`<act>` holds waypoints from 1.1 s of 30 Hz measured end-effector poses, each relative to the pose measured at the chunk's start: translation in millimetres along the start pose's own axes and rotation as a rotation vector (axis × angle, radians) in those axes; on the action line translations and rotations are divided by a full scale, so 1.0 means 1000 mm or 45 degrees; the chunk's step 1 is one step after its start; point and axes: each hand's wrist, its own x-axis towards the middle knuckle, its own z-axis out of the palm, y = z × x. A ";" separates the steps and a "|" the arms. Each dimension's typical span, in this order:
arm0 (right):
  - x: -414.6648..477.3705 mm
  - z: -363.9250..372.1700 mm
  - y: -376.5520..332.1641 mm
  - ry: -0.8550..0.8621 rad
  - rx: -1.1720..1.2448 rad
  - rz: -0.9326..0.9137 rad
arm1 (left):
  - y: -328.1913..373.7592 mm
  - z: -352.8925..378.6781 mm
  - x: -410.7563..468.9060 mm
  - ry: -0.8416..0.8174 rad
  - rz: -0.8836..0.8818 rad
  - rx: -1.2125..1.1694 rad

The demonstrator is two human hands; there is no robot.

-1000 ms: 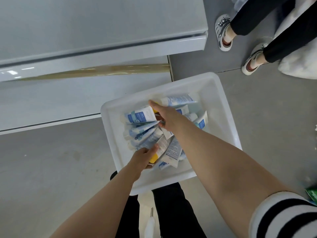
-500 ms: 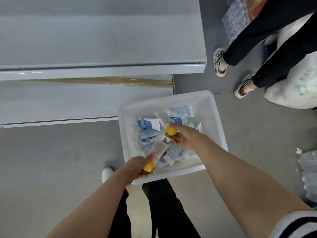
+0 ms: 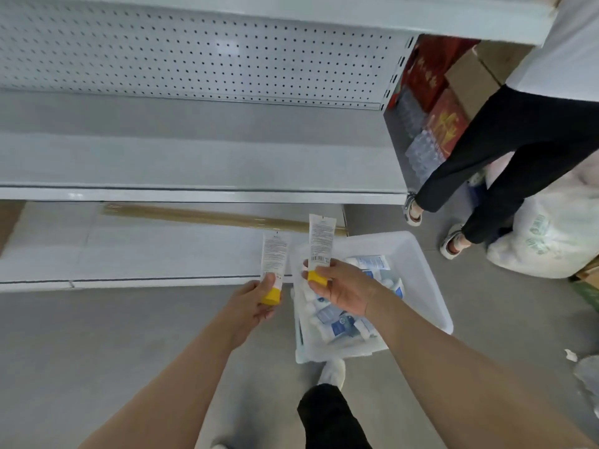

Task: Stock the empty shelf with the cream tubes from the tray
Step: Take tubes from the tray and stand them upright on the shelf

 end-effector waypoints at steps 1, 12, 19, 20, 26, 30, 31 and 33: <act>-0.004 0.025 0.008 -0.027 0.000 -0.054 | 0.010 -0.016 -0.016 0.001 0.054 -0.012; -0.040 0.305 0.040 -0.459 -0.186 -0.483 | 0.153 -0.183 -0.174 0.156 0.671 -0.097; -0.048 0.446 -0.018 -0.477 -0.474 -0.770 | 0.274 -0.262 -0.221 0.283 0.972 -0.241; -0.045 0.463 -0.030 -0.447 -0.524 -0.819 | 0.292 -0.271 -0.224 0.319 1.010 -0.252; -0.020 0.550 -0.087 -0.271 -0.676 -1.089 | 0.392 -0.305 -0.231 0.640 1.206 -0.128; 0.019 0.588 -0.105 -0.049 -0.844 -1.244 | 0.439 -0.310 -0.220 0.771 1.306 0.067; 0.030 0.594 -0.108 0.035 -0.895 -1.291 | 0.448 -0.313 -0.215 0.793 1.323 0.122; 0.047 0.604 -0.111 0.169 -0.989 -1.378 | 0.462 -0.318 -0.204 0.832 1.349 0.215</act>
